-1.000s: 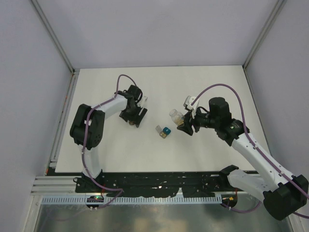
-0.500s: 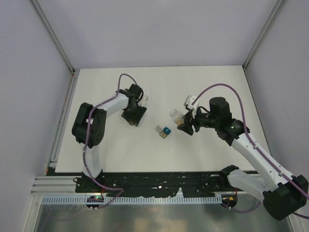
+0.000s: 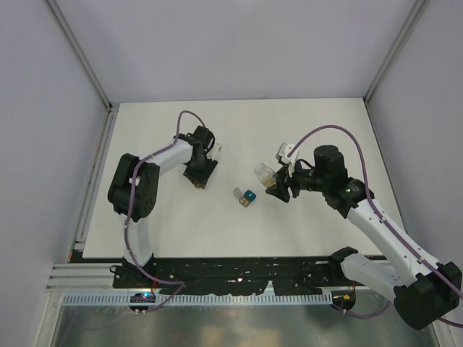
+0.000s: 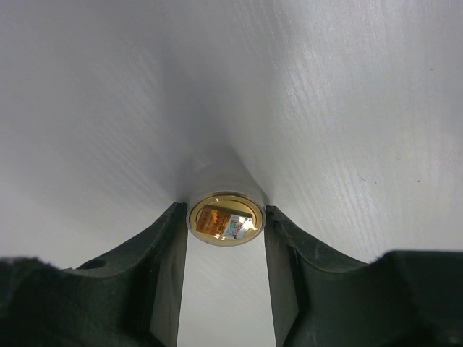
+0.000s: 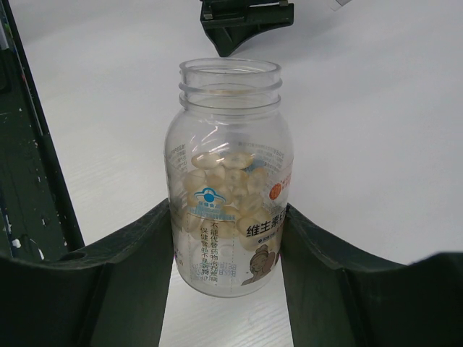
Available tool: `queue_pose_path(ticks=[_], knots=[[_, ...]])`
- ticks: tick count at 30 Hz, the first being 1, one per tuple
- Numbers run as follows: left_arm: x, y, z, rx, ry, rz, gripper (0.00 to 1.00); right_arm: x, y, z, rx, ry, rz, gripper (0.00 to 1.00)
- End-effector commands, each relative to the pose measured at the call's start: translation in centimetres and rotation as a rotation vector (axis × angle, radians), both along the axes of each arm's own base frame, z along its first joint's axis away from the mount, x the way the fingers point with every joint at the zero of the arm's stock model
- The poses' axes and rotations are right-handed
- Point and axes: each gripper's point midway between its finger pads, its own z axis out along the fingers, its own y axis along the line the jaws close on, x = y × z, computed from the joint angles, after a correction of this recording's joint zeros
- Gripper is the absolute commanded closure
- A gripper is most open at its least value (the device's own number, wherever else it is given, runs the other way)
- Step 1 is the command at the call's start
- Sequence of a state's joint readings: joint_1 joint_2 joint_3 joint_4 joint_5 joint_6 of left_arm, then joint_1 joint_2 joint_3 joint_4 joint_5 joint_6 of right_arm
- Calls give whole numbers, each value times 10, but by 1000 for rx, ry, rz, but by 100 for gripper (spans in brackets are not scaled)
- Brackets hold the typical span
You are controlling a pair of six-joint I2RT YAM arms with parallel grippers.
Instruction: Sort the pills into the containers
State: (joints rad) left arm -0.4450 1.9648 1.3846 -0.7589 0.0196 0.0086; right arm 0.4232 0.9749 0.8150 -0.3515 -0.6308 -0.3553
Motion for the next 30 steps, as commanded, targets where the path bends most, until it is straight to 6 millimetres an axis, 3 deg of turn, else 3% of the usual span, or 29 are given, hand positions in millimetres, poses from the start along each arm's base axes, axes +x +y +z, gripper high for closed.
queue_pose_path(ticks=[1, 9, 14, 20, 23, 27, 30], knots=[[1, -4, 5, -16, -4, -5, 57, 2, 3, 17, 45, -54, 10, 94], [2, -12, 30, -84, -61, -42, 73, 2, 4, 19, 45, -51, 10, 94], [-7, -29, 67, -227, -115, -112, 83, 2, 5, 23, 39, -48, 23, 94], [-40, -67, 144, -550, -186, -305, 88, -3, 10, 24, 29, -20, 79, 94], [-68, -85, 189, -725, -202, -427, 88, -6, 16, 31, 17, -30, 126, 94], [-102, -97, 244, -909, -225, -567, 88, -13, 26, 37, -3, -33, 194, 94], [-120, -102, 271, -1010, -222, -635, 88, -24, 36, 38, -20, -16, 257, 94]])
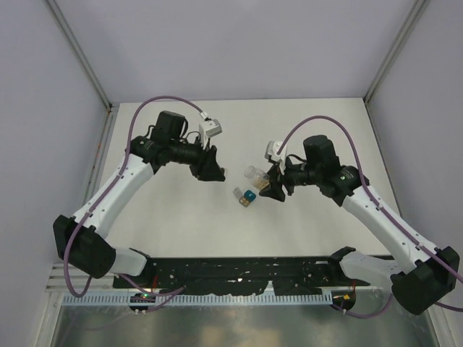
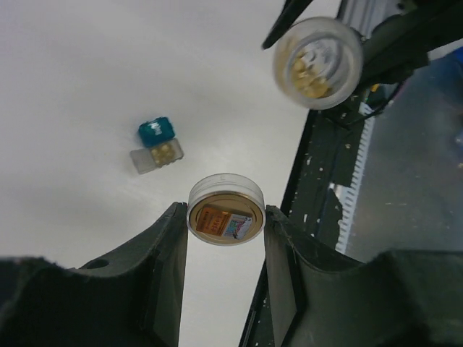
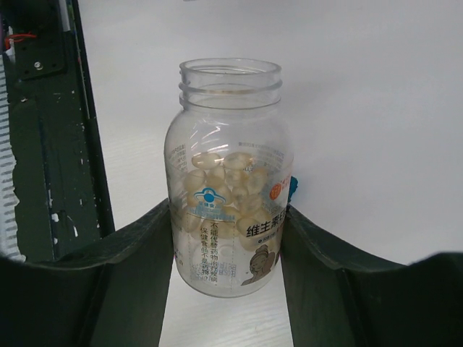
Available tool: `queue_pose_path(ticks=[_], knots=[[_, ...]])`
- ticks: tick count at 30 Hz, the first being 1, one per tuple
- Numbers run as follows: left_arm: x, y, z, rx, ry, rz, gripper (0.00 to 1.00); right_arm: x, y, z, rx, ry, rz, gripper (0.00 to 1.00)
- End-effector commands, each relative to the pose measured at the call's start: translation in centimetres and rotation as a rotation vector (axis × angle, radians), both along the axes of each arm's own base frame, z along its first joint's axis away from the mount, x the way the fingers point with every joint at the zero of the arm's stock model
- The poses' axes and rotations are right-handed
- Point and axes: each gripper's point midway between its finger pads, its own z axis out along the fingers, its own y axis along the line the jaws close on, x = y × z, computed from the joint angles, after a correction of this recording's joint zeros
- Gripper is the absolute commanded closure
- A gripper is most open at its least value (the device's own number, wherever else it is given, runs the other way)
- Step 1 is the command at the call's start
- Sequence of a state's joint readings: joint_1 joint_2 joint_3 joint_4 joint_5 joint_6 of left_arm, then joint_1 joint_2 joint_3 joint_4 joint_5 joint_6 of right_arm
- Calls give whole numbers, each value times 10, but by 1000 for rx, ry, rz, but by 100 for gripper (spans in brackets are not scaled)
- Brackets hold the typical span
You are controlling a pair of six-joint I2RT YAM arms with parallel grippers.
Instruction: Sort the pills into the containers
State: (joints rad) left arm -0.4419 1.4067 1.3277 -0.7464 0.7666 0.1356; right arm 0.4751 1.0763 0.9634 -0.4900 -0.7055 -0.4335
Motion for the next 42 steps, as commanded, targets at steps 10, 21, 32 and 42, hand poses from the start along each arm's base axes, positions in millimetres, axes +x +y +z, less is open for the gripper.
queue_pose_path(ticks=[10, 21, 32, 42], knots=[[-60, -24, 89, -363, 44, -303, 89, -33, 38, 36, -19, -63, 253, 94], [-55, -25, 85, -340, 34, -273, 89, -39, 50, 40, -35, -66, 293, 94], [-62, -25, 78, -297, 14, -285, 89, -35, 50, 38, -54, -64, 275, 94], [-63, -21, 74, -269, -9, -280, 89, -30, 49, 34, -74, -64, 256, 94]])
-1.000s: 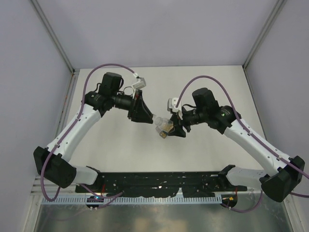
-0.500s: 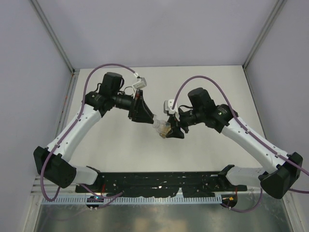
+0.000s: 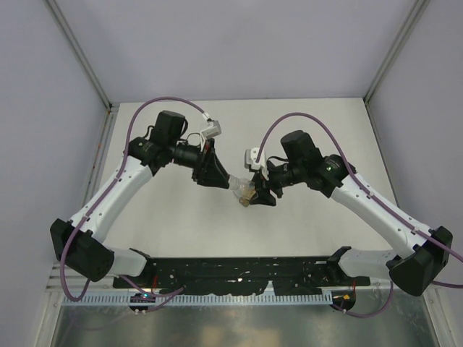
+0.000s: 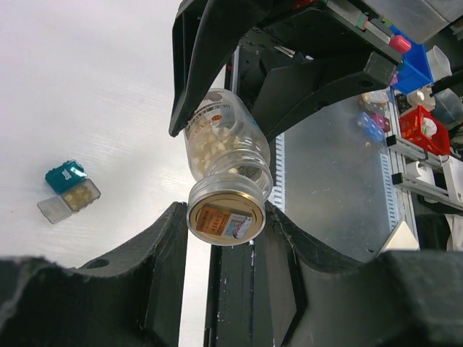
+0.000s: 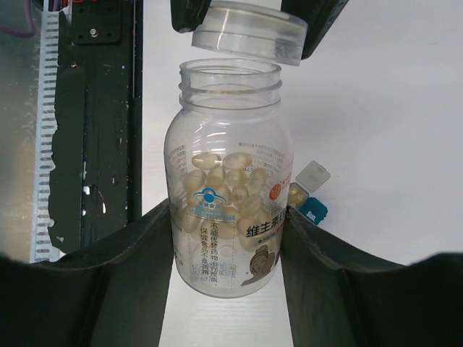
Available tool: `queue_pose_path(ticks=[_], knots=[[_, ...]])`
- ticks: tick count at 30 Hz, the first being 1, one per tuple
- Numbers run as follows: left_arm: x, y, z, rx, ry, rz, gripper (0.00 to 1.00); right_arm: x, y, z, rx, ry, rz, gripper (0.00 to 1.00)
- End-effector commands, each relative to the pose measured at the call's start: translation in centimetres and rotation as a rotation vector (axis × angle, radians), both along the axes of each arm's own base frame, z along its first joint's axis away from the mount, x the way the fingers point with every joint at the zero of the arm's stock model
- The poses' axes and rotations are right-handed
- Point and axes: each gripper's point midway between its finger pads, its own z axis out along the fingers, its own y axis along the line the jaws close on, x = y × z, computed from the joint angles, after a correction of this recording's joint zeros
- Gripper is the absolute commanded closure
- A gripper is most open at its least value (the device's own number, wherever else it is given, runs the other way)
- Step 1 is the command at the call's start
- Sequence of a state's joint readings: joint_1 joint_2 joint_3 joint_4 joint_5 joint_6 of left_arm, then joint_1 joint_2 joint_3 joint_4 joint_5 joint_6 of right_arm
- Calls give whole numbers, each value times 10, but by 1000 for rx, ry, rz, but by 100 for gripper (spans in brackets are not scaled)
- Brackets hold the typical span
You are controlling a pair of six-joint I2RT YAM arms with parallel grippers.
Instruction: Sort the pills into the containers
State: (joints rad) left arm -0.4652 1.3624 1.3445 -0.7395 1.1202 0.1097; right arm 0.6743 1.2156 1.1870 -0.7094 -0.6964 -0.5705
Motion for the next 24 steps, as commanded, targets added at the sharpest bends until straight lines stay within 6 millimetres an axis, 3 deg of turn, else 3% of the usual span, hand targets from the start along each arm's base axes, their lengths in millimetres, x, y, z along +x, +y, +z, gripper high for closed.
queue_pose_path(ticks=[1, 24], knots=[[-6, 1, 19, -22, -81, -9, 89, 8, 7, 19, 33, -53, 0, 94], [-2, -13, 11, 32, -122, 25, 88, 10, 10, 14, 22, -34, -9, 94]])
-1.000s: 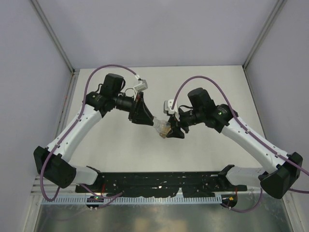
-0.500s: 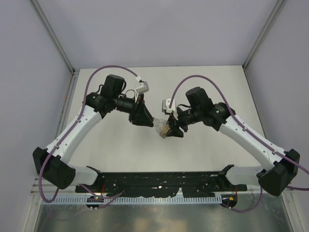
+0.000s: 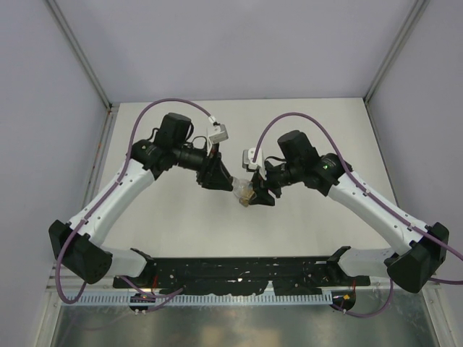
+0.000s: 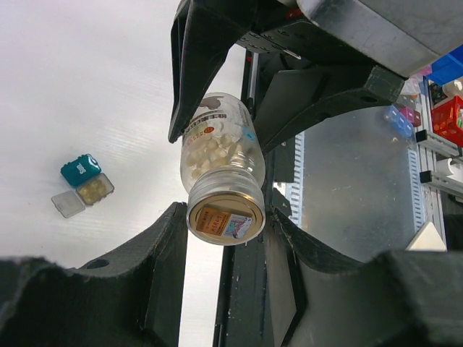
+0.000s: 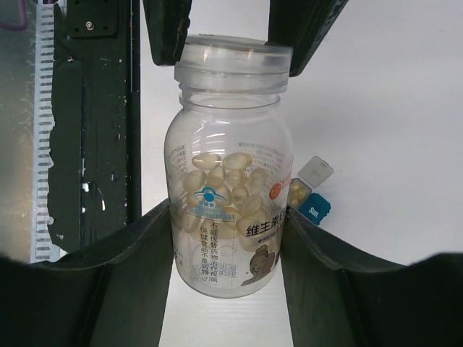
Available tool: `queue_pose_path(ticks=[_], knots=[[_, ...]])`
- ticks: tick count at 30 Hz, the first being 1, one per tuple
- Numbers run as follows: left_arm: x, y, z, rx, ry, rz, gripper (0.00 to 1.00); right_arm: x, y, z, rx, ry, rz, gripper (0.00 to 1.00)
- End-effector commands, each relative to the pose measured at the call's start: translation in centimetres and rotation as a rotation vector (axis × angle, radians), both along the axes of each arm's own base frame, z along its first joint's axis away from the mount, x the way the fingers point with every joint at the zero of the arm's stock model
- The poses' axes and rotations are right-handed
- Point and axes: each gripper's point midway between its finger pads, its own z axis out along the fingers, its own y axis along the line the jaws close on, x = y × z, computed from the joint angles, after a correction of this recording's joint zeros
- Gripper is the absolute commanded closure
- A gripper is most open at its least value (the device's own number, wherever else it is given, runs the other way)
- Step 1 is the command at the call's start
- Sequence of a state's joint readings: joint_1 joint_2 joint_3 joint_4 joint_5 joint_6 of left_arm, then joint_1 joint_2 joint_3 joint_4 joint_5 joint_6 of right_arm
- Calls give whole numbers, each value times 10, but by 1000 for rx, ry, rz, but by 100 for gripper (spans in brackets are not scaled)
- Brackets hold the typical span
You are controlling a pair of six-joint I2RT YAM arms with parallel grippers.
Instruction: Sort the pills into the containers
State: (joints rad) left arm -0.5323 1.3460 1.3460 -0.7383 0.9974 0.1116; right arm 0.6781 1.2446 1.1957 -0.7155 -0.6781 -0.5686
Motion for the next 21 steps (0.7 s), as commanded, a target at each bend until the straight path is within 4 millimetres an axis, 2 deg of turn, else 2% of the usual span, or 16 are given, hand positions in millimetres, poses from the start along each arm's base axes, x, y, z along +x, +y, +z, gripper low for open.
queue_pose_path(ticks=[1, 9, 21], knots=[[2, -5, 17, -26, -65, 0, 88, 6, 8, 20, 46, -48, 1, 94], [0, -8, 9, 10, -88, -12, 88, 6, 9, 17, 41, -34, 6, 94], [-5, -13, -3, 30, -86, -33, 88, 0, 12, 24, 68, -18, 30, 94]])
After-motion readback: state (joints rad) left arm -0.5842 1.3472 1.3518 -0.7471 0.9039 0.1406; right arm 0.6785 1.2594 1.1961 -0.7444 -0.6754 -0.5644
